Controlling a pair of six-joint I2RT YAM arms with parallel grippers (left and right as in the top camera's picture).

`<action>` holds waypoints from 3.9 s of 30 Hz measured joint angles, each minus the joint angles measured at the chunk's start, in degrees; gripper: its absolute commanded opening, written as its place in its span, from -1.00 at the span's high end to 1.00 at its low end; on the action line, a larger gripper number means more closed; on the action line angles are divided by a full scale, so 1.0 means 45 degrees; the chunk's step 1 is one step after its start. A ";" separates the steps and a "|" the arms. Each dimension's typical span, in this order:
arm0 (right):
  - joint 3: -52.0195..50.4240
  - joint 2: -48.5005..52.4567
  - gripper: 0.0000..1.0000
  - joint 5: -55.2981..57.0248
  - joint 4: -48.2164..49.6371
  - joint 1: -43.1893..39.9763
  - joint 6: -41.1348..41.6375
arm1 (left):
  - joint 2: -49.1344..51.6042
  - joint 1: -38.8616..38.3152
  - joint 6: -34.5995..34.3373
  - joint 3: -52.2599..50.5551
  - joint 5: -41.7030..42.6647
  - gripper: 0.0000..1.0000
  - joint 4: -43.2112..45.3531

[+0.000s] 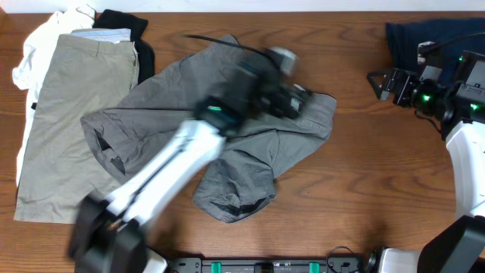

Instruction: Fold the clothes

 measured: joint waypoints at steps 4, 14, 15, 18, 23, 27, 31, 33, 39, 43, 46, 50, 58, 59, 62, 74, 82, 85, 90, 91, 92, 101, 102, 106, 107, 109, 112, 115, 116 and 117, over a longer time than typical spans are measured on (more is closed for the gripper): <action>0.0015 0.0636 -0.98 0.0461 -0.0194 0.0782 -0.0019 | -0.1894 0.2108 -0.0005 0.0155 -0.0053 -0.98 -0.1880; 0.0019 0.2953 -0.97 0.4192 0.0175 0.3400 0.0675 | -0.1914 0.4410 0.0073 0.0228 -0.0087 -0.96 -0.6169; 0.0019 0.3075 -0.96 0.4541 0.0257 0.3555 0.0835 | -0.1865 0.4347 0.0117 0.0223 -0.0083 -0.96 -0.6577; 0.0019 0.3405 -0.86 0.5289 0.0529 0.3837 0.1151 | -0.1812 0.4017 0.0379 0.0194 -0.0102 -0.92 -0.7927; 0.0024 0.4235 -0.62 0.5892 0.1039 0.4153 0.1666 | -0.1812 0.3177 0.0670 0.0073 -0.0709 -0.80 -1.0210; 0.0024 0.4988 -0.48 0.6023 0.1229 0.4313 0.1967 | -0.1807 0.3021 0.0763 0.0053 -0.1258 -0.79 -1.0690; 0.0024 0.5382 -0.08 0.6096 0.1418 0.4362 0.2239 | -0.1807 0.3021 0.0777 0.0053 -0.1666 -0.78 -1.0399; 0.0024 0.5455 0.09 0.6115 0.1491 0.4367 0.2365 | -0.1807 0.3021 0.0801 0.0053 -0.1778 -0.78 -1.0302; 0.0024 0.5610 0.88 0.6159 0.2021 0.4386 0.2521 | -0.1807 0.3021 0.0806 0.0053 -0.2055 -0.78 -0.9894; 0.0024 0.5615 0.98 0.6169 0.2220 0.4362 0.2642 | -0.1802 0.3021 0.0806 0.0053 -0.2147 -0.78 -0.9831; 0.0024 0.5615 0.98 0.6149 0.2113 0.4308 0.2642 | -0.1797 0.3021 0.0806 0.0053 -0.2239 -0.78 -0.9826; 0.0024 0.5615 0.98 0.5989 0.1836 0.4022 0.2642 | -0.1651 0.3021 0.0806 0.0053 -0.2249 -0.78 -0.9787; 0.0019 0.4692 0.98 0.5819 -0.0083 0.1880 0.2608 | -0.0656 0.3021 0.0806 0.0049 -0.2297 -0.78 -0.9326; 0.0019 0.4274 0.98 0.5848 -0.0359 0.1501 0.2589 | -0.0534 0.3016 0.0806 0.0044 -0.2317 -0.78 -0.9214; 0.0019 0.2637 0.97 0.5999 -0.1205 0.0461 0.2487 | -0.0185 0.3021 0.0806 0.0044 -0.2322 -0.78 -0.8971; 0.0058 -0.0792 -0.25 0.6076 -0.2409 -0.0253 0.1919 | 0.0437 0.3021 0.0816 0.0044 -0.2322 -0.62 -0.8772; 0.0058 -0.0792 -0.28 0.5498 -0.2497 0.0393 0.1311 | 0.1292 0.3045 0.0423 0.0044 -0.2929 -0.44 -0.8757; 0.0058 -0.0792 -0.29 0.5353 -0.2492 0.0729 0.1069 | 0.1831 0.3215 -0.0019 0.0044 -0.3419 -0.44 -0.8874; 0.0058 -0.0792 -0.29 0.5275 -0.2346 0.1059 0.0928 | 0.2375 0.3900 -0.0636 0.0039 -0.3803 -0.45 -0.8811; 0.0058 -0.0792 -0.29 0.5275 -0.2278 0.1107 0.0903 | 0.2409 0.4022 -0.0680 0.0019 -0.3847 -0.44 -0.8757; 0.0058 -0.0792 -0.29 0.5275 -0.2234 0.1132 0.0879 | 0.2419 0.4192 -0.0738 -0.0019 -0.3915 -0.44 -0.8665; 0.0058 -0.0787 -0.29 0.5275 -0.2152 0.1151 0.0816 | 0.2424 0.4760 -0.1107 -0.0631 -0.4002 -0.28 -0.7985; 0.0058 -0.0787 -0.29 0.5275 -0.2152 0.1151 0.0816 | 0.2424 0.4755 -0.1209 -0.0787 -0.4007 -0.28 -0.7849; 0.0058 -0.0787 -0.30 0.5275 -0.2142 0.1151 0.0787 | 0.2424 0.4750 -0.1588 -0.1472 -0.4002 -0.27 -0.7252; 0.0058 -0.0787 -0.30 0.5275 -0.2132 0.1151 0.0787 | 0.2424 0.4750 -0.1681 -0.1617 -0.4002 -0.26 -0.7116; 0.0058 -0.0787 -0.30 0.5275 -0.2103 0.1151 0.0787 | 0.2424 0.4750 -0.1919 -0.1880 -0.4002 -0.20 -0.6878; 0.0058 -0.0787 -0.30 0.5275 -0.2074 0.1151 0.0787 | 0.2438 0.4750 -0.2254 -0.2113 -0.4002 -0.05 -0.6708; 0.0058 -0.0787 -0.30 0.5275 -0.2059 0.1151 0.0787 | 0.2438 0.4750 -0.2424 -0.2210 -0.3993 0.11 -0.6664; 0.0058 -0.0787 -0.30 0.5275 -0.2050 0.1151 0.0787 | 0.2438 0.4750 -0.2477 -0.2210 -0.3959 0.18 -0.6635; 0.0058 -0.0787 -0.30 0.5275 -0.2030 0.1151 0.0787 | 0.2438 0.4750 -0.2516 -0.2210 -0.3900 0.22 -0.6567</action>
